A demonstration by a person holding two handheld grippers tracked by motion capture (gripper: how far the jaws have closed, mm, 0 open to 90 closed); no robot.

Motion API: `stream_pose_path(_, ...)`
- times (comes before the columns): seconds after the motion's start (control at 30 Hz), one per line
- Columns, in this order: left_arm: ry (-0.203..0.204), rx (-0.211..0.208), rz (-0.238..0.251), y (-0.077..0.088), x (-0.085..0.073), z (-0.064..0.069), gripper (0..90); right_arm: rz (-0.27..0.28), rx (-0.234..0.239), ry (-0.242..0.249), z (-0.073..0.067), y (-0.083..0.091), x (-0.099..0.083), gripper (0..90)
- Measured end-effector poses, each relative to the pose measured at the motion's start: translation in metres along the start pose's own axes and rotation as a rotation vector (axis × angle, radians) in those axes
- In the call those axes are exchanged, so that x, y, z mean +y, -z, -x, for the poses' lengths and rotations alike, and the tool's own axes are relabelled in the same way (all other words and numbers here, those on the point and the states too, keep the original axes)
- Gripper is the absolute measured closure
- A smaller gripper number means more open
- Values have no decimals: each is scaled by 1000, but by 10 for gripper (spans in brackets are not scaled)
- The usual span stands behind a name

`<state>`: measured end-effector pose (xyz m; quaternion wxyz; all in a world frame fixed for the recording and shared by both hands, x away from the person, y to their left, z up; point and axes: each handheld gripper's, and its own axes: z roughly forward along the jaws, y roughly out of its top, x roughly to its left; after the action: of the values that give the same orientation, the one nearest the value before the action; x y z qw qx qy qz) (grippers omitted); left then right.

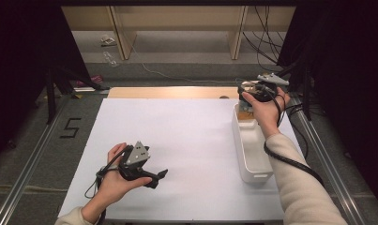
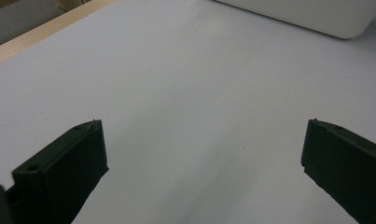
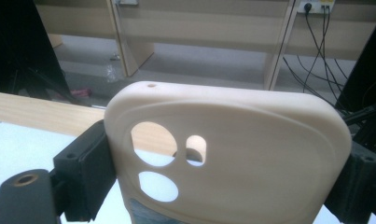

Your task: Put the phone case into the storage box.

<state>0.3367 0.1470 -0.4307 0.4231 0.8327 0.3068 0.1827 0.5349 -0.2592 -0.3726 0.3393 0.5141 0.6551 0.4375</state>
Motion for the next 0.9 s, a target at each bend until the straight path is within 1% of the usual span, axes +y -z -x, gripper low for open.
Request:
stream_pose_path(0.2, 1, 0, 0, 0, 0, 0, 0, -7, -2, -4, 0, -3, -3, 126)
stream_pose_path(0.47, -1, 0, 0, 0, 0, 0, 0, -19, 2, 4, -1, -8, -6, 125)
stream_pose_path(0.57, -1, 0, 1, 0, 0, 0, 0, -30, 3, 2, -1, -10, -9, 125)
stream_pose_path(0.9, 2, -1, 1, 0, 0, 0, 0, -38, 4, -3, -3, -14, -14, 123)
